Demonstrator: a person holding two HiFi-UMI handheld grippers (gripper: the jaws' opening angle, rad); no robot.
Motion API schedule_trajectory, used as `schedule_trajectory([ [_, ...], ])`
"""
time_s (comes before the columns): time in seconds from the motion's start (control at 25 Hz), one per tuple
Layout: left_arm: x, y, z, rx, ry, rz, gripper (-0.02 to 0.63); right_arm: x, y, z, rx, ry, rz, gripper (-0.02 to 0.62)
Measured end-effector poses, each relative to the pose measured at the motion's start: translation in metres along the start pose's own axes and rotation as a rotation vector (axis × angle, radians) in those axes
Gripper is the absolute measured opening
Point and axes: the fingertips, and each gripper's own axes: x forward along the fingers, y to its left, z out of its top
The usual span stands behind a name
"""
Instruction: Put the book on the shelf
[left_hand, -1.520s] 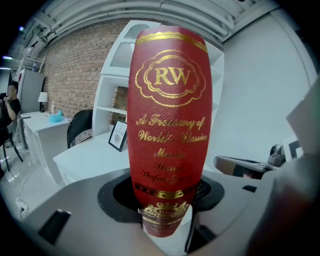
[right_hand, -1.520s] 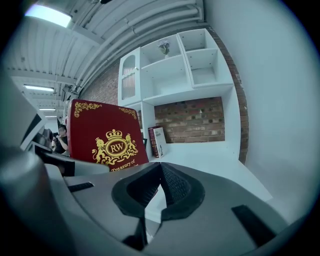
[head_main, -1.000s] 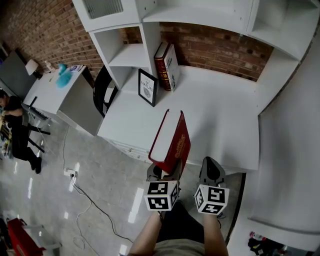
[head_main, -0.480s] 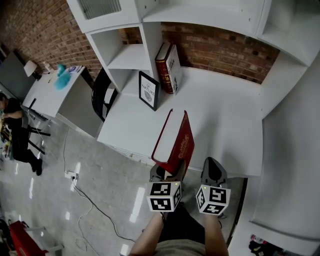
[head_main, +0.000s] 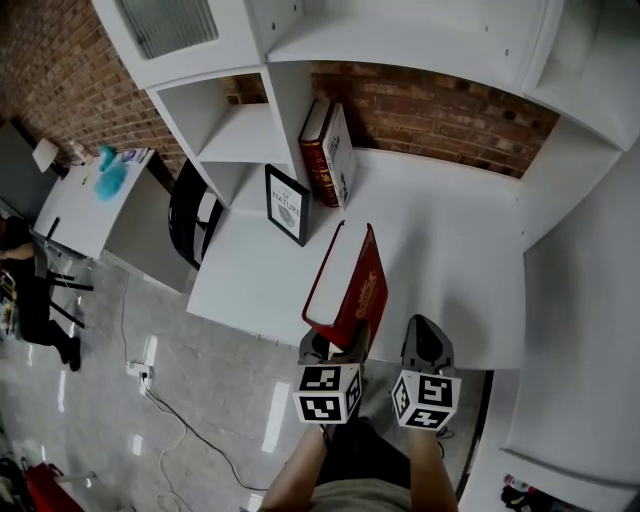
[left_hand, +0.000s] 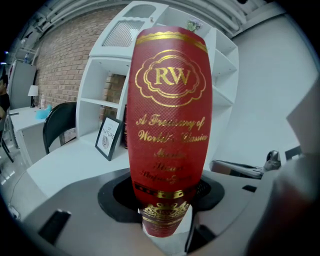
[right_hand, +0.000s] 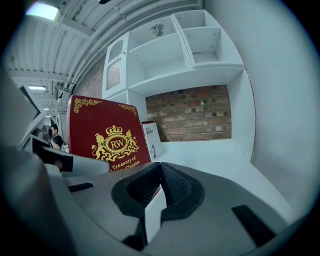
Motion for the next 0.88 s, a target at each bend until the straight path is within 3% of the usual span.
schedule_trajectory([
  [0.88,0.077,0.042,0.039,0.016,0.042,-0.062,0.242,0.090,0.006,0.024,0.010,0.015,-0.060,0.017],
])
